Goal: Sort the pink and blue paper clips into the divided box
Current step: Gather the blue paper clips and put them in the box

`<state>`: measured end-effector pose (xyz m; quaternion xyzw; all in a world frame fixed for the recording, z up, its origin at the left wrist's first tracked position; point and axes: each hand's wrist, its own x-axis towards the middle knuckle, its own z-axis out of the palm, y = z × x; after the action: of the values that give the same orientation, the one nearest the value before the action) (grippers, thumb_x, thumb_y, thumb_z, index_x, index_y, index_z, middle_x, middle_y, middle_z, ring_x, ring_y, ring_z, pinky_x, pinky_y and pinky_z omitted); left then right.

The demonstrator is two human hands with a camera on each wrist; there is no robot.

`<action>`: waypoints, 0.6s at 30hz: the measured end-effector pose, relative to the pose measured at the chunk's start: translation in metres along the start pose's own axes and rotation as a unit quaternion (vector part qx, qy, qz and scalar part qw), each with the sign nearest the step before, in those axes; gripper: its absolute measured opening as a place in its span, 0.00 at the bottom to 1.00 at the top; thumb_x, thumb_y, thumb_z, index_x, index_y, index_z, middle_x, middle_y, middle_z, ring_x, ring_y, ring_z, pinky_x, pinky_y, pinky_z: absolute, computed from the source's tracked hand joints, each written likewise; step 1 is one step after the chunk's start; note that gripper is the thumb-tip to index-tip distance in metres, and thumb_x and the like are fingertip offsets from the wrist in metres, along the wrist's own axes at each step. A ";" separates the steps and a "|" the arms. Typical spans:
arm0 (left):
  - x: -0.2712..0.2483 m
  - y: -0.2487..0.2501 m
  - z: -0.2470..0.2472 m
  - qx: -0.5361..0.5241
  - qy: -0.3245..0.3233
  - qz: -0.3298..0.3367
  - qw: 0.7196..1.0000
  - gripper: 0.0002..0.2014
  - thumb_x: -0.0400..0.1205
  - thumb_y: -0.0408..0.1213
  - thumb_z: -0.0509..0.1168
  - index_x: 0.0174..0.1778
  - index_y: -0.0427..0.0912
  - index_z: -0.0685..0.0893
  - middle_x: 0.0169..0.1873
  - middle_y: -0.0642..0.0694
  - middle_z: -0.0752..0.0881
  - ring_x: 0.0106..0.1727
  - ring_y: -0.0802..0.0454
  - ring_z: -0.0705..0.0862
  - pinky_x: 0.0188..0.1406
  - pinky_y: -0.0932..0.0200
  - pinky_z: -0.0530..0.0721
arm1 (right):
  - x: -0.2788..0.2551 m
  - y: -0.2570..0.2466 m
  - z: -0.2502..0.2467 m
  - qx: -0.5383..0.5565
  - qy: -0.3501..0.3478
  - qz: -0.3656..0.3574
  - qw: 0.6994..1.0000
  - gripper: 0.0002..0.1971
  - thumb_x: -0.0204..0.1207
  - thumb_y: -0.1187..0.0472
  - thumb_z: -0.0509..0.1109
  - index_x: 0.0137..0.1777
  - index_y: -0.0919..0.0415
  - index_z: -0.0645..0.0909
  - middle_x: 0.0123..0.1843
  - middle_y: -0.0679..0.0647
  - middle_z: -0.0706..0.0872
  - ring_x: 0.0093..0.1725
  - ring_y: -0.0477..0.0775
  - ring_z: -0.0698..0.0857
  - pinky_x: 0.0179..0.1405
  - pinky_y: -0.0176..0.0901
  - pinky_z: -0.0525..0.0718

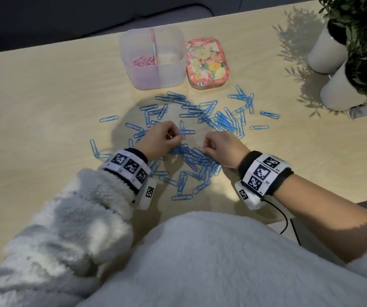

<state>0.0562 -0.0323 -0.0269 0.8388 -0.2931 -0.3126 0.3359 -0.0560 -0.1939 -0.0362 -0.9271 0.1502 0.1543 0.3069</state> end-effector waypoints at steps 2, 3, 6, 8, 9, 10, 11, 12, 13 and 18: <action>-0.008 -0.003 -0.009 -0.107 -0.008 -0.032 0.994 0.06 0.80 0.32 0.65 0.38 0.41 0.78 0.30 0.48 0.81 0.26 0.64 0.81 0.25 0.73 0.80 | 0.000 -0.002 -0.001 -0.033 -0.020 0.007 0.999 0.06 0.78 0.61 0.64 0.46 0.62 0.79 0.40 0.55 0.81 0.41 0.56 0.77 0.42 0.43 0.72; -0.012 -0.005 -0.011 -0.142 -0.012 -0.043 0.989 0.05 0.80 0.30 0.65 0.39 0.42 0.78 0.30 0.47 0.81 0.24 0.66 0.81 0.25 0.74 0.80 | -0.001 -0.004 -0.002 -0.043 -0.025 0.005 0.999 0.06 0.78 0.61 0.63 0.45 0.62 0.79 0.41 0.56 0.82 0.41 0.56 0.77 0.41 0.43 0.72; -0.017 -0.008 -0.013 -0.155 -0.033 -0.066 0.985 0.07 0.83 0.27 0.58 0.50 0.42 0.78 0.31 0.46 0.80 0.24 0.66 0.81 0.26 0.74 0.80 | 0.003 -0.006 -0.007 0.059 -0.003 0.011 0.998 0.05 0.77 0.64 0.62 0.39 0.60 0.73 0.34 0.54 0.79 0.33 0.53 0.75 0.34 0.42 0.70; -0.017 -0.009 -0.009 -0.147 -0.049 -0.078 0.985 0.12 0.82 0.26 0.54 0.48 0.44 0.80 0.32 0.47 0.77 0.29 0.58 0.78 0.29 0.69 0.79 | 0.007 -0.002 -0.014 0.213 -0.004 0.034 0.976 0.11 0.78 0.68 0.60 0.33 0.60 0.71 0.27 0.55 0.74 0.26 0.52 0.70 0.26 0.42 0.67; -0.017 -0.008 -0.007 -0.133 -0.056 -0.078 0.987 0.12 0.82 0.26 0.54 0.44 0.46 0.80 0.32 0.47 0.76 0.31 0.55 0.77 0.31 0.65 0.78 | 0.007 0.000 -0.017 0.282 -0.020 0.044 0.958 0.14 0.79 0.68 0.58 0.31 0.60 0.71 0.25 0.58 0.74 0.22 0.53 0.69 0.24 0.40 0.65; -0.016 -0.006 -0.005 -0.110 -0.059 -0.069 0.990 0.12 0.81 0.28 0.56 0.42 0.48 0.80 0.32 0.47 0.75 0.32 0.54 0.75 0.31 0.64 0.77 | 0.007 0.000 -0.020 0.342 -0.035 0.050 0.938 0.16 0.80 0.68 0.57 0.30 0.61 0.72 0.24 0.59 0.75 0.19 0.52 0.68 0.23 0.39 0.63; -0.016 -0.004 -0.002 -0.083 -0.057 -0.054 0.993 0.09 0.81 0.30 0.58 0.40 0.48 0.80 0.30 0.48 0.74 0.31 0.54 0.73 0.30 0.64 0.75 | 0.005 0.000 -0.022 0.398 -0.042 0.057 0.915 0.16 0.81 0.70 0.55 0.30 0.62 0.72 0.22 0.60 0.76 0.16 0.51 0.68 0.21 0.36 0.63; -0.016 -0.002 0.001 -0.053 -0.053 -0.033 0.997 0.06 0.80 0.32 0.61 0.41 0.47 0.80 0.28 0.49 0.73 0.29 0.55 0.72 0.29 0.65 0.73 | 0.003 -0.001 -0.023 0.451 -0.041 0.071 0.889 0.15 0.81 0.72 0.54 0.33 0.62 0.72 0.22 0.59 0.78 0.14 0.47 0.68 0.18 0.33 0.62; -0.015 0.000 0.003 -0.018 -0.053 -0.011 0.998 0.03 0.79 0.34 0.64 0.43 0.46 0.82 0.26 0.51 0.71 0.28 0.56 0.70 0.28 0.66 0.70 | 0.002 -0.003 -0.024 0.493 -0.036 0.089 0.865 0.13 0.80 0.74 0.54 0.37 0.62 0.73 0.23 0.56 0.80 0.14 0.45 0.69 0.15 0.29 0.61; -0.014 0.004 0.009 0.192 -0.093 0.085 0.973 0.06 0.77 0.37 0.68 0.49 0.47 0.84 0.33 0.50 0.75 0.37 0.52 0.75 0.35 0.59 0.69 | -0.001 -0.008 -0.018 0.508 -0.041 0.129 0.851 0.11 0.78 0.70 0.55 0.36 0.59 0.73 0.27 0.54 0.74 0.15 0.45 0.68 0.14 0.27 0.57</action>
<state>0.0396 -0.0283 -0.0243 0.8268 -0.4477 -0.2977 0.1653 -0.0501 -0.1990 -0.0183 -0.6073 0.3132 0.1326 0.7180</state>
